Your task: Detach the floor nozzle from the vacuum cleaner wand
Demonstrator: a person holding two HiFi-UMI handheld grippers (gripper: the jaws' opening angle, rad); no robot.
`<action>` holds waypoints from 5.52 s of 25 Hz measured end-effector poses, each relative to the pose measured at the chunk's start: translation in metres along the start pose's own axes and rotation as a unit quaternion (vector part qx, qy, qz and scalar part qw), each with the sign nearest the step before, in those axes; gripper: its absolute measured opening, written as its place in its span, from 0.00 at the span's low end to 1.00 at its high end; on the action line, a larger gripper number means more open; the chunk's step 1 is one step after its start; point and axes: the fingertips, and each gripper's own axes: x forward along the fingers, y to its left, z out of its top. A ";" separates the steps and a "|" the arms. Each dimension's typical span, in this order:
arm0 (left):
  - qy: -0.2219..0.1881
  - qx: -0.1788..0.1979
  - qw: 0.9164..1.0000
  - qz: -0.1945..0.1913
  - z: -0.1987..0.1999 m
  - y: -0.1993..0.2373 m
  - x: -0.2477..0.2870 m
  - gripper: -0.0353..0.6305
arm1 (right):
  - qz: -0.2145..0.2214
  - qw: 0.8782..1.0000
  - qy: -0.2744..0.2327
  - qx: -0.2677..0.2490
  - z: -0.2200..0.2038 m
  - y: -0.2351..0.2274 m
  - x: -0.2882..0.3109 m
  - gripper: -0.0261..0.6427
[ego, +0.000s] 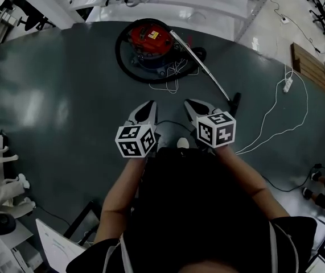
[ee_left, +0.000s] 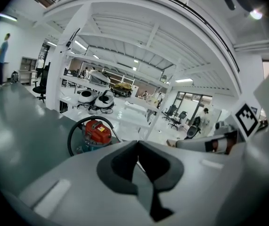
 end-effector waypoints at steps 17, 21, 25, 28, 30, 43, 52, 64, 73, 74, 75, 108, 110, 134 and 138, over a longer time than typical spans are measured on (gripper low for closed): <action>0.009 0.010 1.000 -0.003 0.016 0.003 0.051 0.07 | 0.014 1.000 0.022 0.012 0.014 -0.037 0.030 0.03; 0.010 0.013 1.000 -0.008 0.020 0.014 0.069 0.07 | 0.013 1.000 0.027 0.004 0.019 -0.041 0.044 0.03; 0.018 0.024 0.999 -0.022 0.027 0.030 0.094 0.07 | 0.003 1.000 0.028 0.003 0.026 -0.051 0.062 0.03; 0.022 0.033 0.999 -0.032 0.037 0.044 0.116 0.07 | -0.008 0.999 0.030 0.008 0.034 -0.061 0.080 0.03; 0.027 0.040 0.998 -0.037 0.045 0.055 0.130 0.07 | -0.015 0.999 0.030 0.015 0.042 -0.066 0.094 0.03; 0.076 0.043 0.994 -0.069 0.102 0.122 0.213 0.07 | -0.052 0.995 0.045 0.076 0.096 -0.094 0.183 0.03; 0.109 0.068 0.986 -0.106 0.125 0.164 0.259 0.07 | -0.076 0.991 0.036 0.106 0.125 -0.109 0.239 0.03; 0.125 0.118 0.971 -0.168 0.140 0.195 0.300 0.07 | -0.109 0.988 0.038 0.107 0.139 -0.138 0.270 0.03; 0.186 0.124 0.961 -0.165 0.117 0.192 0.348 0.07 | -0.104 0.990 0.064 0.074 0.141 -0.199 0.293 0.03; 0.192 0.127 0.960 -0.158 0.115 0.194 0.358 0.07 | -0.101 0.990 0.070 0.072 0.141 -0.207 0.298 0.03; 0.195 0.128 0.961 -0.151 0.113 0.195 0.367 0.07 | -0.096 0.990 0.077 0.070 0.140 -0.215 0.304 0.03; 0.193 0.050 0.980 -0.021 0.043 0.248 0.612 0.07 | 0.010 0.981 0.168 -0.094 0.100 -0.395 0.501 0.04; 0.193 0.049 0.980 -0.012 0.040 0.254 0.618 0.07 | 0.017 0.981 0.162 -0.104 0.099 -0.400 0.508 0.04; 0.170 -0.108 0.979 0.025 0.033 0.284 0.675 0.40 | 0.088 0.949 0.203 -0.226 0.064 -0.410 0.588 0.35; 0.161 -0.170 0.971 0.040 0.032 0.290 0.684 0.40 | 0.081 0.941 0.207 -0.255 0.063 -0.411 0.595 0.31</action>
